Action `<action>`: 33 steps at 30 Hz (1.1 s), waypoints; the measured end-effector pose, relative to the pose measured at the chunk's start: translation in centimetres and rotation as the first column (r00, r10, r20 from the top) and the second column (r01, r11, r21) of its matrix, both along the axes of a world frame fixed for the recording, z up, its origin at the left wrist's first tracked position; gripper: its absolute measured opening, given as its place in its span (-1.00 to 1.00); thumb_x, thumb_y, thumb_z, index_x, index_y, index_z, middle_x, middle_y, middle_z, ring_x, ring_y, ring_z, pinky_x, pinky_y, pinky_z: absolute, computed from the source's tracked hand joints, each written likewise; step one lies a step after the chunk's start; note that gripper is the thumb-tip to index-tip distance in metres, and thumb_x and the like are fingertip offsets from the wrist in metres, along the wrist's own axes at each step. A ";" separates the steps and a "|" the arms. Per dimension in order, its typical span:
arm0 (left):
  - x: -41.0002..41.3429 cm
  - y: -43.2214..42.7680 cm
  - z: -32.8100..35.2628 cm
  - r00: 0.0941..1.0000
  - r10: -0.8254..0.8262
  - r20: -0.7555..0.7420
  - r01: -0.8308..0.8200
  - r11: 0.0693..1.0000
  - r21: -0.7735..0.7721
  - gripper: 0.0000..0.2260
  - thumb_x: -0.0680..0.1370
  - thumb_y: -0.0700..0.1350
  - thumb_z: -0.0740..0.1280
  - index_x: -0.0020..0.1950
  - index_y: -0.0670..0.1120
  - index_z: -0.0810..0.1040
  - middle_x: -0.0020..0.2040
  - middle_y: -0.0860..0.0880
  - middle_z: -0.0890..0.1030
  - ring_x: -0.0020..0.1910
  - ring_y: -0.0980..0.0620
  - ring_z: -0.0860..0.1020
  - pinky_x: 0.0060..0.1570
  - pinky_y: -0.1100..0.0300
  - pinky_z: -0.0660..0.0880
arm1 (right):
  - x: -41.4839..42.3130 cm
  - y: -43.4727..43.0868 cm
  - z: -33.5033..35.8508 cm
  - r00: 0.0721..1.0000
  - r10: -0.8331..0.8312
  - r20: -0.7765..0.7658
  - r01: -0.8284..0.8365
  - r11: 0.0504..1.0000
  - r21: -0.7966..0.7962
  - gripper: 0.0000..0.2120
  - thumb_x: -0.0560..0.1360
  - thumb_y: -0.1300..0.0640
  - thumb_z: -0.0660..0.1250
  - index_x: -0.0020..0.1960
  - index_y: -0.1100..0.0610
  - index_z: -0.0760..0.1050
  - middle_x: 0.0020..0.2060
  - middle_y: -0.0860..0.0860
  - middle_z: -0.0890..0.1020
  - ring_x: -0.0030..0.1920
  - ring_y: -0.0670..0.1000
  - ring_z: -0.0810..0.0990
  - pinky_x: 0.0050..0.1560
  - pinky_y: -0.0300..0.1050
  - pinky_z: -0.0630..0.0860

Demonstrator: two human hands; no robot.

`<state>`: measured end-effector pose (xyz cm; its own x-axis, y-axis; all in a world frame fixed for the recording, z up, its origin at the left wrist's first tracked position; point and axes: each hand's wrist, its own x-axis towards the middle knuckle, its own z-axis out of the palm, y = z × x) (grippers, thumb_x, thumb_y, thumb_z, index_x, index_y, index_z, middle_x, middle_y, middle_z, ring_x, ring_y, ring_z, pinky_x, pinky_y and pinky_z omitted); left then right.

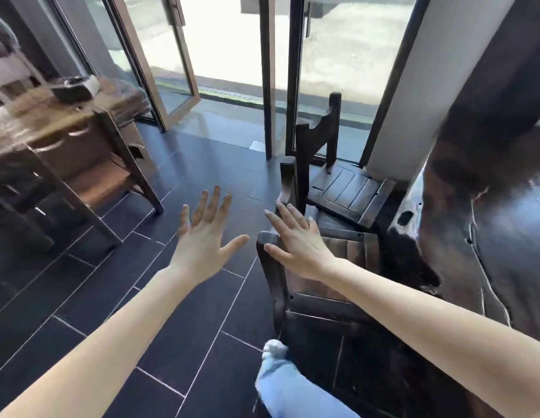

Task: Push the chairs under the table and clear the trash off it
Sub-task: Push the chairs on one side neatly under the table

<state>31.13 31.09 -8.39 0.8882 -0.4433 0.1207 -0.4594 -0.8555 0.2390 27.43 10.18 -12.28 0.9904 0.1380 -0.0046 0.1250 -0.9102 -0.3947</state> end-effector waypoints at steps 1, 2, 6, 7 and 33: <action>2.1 0.0 -0.8 1.000 -0.012 -0.008 0.012 1.000 0.011 -0.23 0.54 0.24 0.15 0.50 0.07 -0.31 0.55 0.05 -0.30 0.52 0.04 -0.32 0.44 -0.07 -0.35 | 1.9 0.1 -1.0 1.000 -0.001 -0.021 0.001 1.000 -0.011 -0.35 0.57 -0.17 0.14 0.56 -0.08 -0.06 0.58 -0.03 -0.13 0.55 0.02 -0.21 0.48 0.32 -0.09; 4.2 -0.1 -1.5 1.000 -0.023 -0.010 0.024 0.999 0.022 -0.23 0.54 0.25 0.15 0.49 0.08 -0.33 0.55 0.05 -0.30 0.52 0.04 -0.32 0.44 -0.07 -0.36 | 3.9 0.0 -1.9 0.999 -0.009 -0.038 0.009 1.000 -0.019 -0.35 0.57 -0.17 0.13 0.56 -0.08 -0.06 0.57 -0.03 -0.14 0.55 0.02 -0.22 0.48 0.32 -0.11; 12.5 -1.3 -2.2 0.997 -0.054 -0.060 0.057 0.997 0.052 -0.24 0.54 0.26 0.14 0.50 0.08 -0.31 0.55 0.04 -0.28 0.52 0.02 -0.31 0.44 -0.08 -0.35 | 13.0 -0.2 -3.7 0.995 -0.080 -0.062 0.080 0.997 0.001 -0.33 0.57 -0.18 0.14 0.56 -0.06 -0.08 0.57 -0.02 -0.18 0.55 0.02 -0.23 0.47 0.30 -0.14; 14.6 -1.7 -2.1 0.994 -0.081 -0.068 0.085 0.994 0.065 -0.24 0.53 0.26 0.13 0.51 0.08 -0.29 0.56 0.04 -0.28 0.53 0.01 -0.30 0.44 -0.08 -0.34 | 15.2 -0.2 -3.8 0.993 -0.103 -0.055 0.104 0.994 0.011 -0.33 0.57 -0.17 0.14 0.56 -0.05 -0.07 0.57 -0.01 -0.17 0.55 0.03 -0.23 0.46 0.30 -0.14; 42.9 -27.8 -7.7 0.189 -0.953 -0.235 0.982 0.177 0.070 -0.22 0.52 0.25 0.19 0.55 0.03 -0.20 0.58 0.08 -0.15 0.53 0.06 -0.24 0.48 -0.06 -0.28 | 26.3 -3.8 -8.5 0.097 -0.971 -0.219 0.995 0.097 0.012 -0.38 0.59 -0.17 0.07 0.55 -0.07 -0.09 0.58 -0.02 -0.12 0.56 0.04 -0.17 0.47 0.28 -0.11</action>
